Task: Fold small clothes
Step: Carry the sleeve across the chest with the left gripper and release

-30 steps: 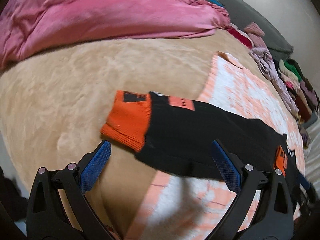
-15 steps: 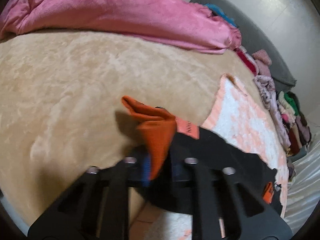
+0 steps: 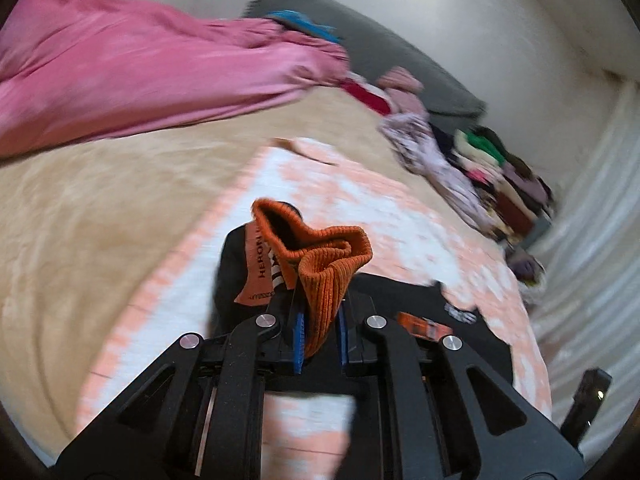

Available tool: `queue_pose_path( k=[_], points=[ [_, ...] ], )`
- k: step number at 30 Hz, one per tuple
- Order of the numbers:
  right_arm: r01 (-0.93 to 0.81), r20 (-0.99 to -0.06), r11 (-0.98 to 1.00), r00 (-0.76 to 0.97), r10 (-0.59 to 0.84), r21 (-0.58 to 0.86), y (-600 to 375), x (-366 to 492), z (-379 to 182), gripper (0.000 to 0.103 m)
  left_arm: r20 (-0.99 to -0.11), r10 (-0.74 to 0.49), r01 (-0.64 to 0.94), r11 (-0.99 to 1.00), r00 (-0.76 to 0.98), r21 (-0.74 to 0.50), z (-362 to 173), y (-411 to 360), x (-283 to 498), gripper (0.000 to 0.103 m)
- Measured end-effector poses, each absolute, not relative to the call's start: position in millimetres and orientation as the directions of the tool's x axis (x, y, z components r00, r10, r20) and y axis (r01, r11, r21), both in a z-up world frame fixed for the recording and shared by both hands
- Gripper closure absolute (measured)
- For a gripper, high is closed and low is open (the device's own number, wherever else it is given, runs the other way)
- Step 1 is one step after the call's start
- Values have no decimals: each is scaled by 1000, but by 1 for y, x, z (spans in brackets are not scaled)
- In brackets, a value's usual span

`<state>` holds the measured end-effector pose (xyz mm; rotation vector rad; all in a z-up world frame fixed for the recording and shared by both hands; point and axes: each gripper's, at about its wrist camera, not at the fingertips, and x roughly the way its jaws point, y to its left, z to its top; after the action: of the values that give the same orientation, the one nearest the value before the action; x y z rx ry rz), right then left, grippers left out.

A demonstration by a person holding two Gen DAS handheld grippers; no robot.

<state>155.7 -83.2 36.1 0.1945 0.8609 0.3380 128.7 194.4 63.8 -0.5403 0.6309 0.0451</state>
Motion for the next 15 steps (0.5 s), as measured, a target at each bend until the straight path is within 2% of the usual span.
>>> queue_pose_path(
  k=[6, 15],
  points=[
    [-88, -685, 924, 646, 336, 371, -148, 149, 36, 8, -591, -226, -73, 896, 774, -437, 64, 117, 154, 97],
    [61, -672, 891, 680, 293, 450, -230, 140, 30, 8, -699, -324, 78, 930, 637, -360, 17, 8, 189, 97]
  ],
)
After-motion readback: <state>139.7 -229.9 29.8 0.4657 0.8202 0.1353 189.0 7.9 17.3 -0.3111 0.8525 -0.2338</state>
